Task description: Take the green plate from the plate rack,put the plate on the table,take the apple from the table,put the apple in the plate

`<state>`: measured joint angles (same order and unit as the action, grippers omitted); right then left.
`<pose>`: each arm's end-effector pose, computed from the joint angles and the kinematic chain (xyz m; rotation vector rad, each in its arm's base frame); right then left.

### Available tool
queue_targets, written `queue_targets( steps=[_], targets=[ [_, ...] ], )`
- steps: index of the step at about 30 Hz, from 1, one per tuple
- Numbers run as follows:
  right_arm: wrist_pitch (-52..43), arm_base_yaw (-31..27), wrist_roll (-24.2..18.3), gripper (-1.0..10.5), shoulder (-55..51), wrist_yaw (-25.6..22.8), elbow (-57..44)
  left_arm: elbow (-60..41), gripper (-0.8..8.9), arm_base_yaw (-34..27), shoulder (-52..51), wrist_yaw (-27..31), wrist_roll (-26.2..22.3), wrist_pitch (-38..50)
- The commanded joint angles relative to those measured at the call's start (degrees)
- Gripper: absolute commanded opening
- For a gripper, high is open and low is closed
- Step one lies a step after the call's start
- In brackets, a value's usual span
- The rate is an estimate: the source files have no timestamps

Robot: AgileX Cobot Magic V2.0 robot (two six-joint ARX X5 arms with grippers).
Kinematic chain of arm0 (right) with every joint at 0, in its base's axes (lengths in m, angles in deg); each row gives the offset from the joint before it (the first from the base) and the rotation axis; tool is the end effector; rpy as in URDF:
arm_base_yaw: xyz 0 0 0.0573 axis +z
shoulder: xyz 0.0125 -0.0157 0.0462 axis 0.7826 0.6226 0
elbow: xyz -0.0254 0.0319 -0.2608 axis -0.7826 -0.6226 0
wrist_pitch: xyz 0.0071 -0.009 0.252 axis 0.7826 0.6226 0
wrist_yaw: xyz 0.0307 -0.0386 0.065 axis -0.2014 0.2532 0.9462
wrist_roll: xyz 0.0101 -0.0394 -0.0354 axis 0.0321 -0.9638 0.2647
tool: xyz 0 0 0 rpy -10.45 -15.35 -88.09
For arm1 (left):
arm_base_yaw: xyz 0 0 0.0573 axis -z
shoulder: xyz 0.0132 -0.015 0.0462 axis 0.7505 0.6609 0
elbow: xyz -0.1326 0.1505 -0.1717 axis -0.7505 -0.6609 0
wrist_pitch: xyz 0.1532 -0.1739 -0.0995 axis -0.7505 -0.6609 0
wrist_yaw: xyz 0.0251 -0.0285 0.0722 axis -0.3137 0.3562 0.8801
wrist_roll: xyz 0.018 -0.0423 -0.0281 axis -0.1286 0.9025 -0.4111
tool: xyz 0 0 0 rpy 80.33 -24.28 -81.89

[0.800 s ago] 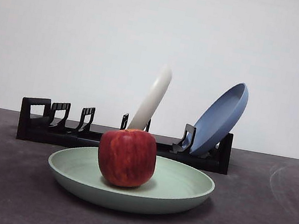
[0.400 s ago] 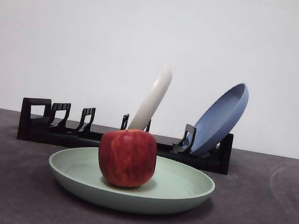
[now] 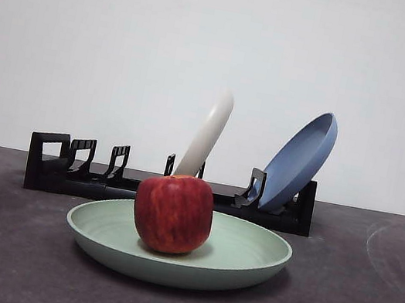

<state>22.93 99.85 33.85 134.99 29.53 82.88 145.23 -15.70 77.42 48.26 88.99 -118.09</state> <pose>0.0846 0.0909 0.3823 -0.2628 0.9548 0.5817 0.0693 -0.0341 0.4034 -0.2422 0.3914 -0.1763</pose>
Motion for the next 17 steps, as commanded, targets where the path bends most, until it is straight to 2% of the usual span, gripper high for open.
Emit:
queue_targets(
  steps=[1, 7, 12, 17],
  targets=[
    [1.18, 0.04, 0.63, -0.2, -0.02, -0.07, -0.22, -8.04, -0.03, -6.51, -4.46, -1.22, -3.19, 12.66],
    [1.18, 0.04, 0.63, -0.2, -0.02, -0.07, -0.22, -26.25, -0.03, -15.76, -14.34, -9.57, -5.25, 28.52],
    [1.18, 0.04, 0.61, -0.2, -0.02, -0.07, -0.22, -40.52, -0.03, -21.44, -21.09, -11.52, -6.03, 39.17],
    [1.18, 0.04, 0.61, -0.2, -0.02, -0.07, -0.22, -50.77, -0.03, -26.43, -26.43, -14.19, -6.47, 44.94]
  ],
)
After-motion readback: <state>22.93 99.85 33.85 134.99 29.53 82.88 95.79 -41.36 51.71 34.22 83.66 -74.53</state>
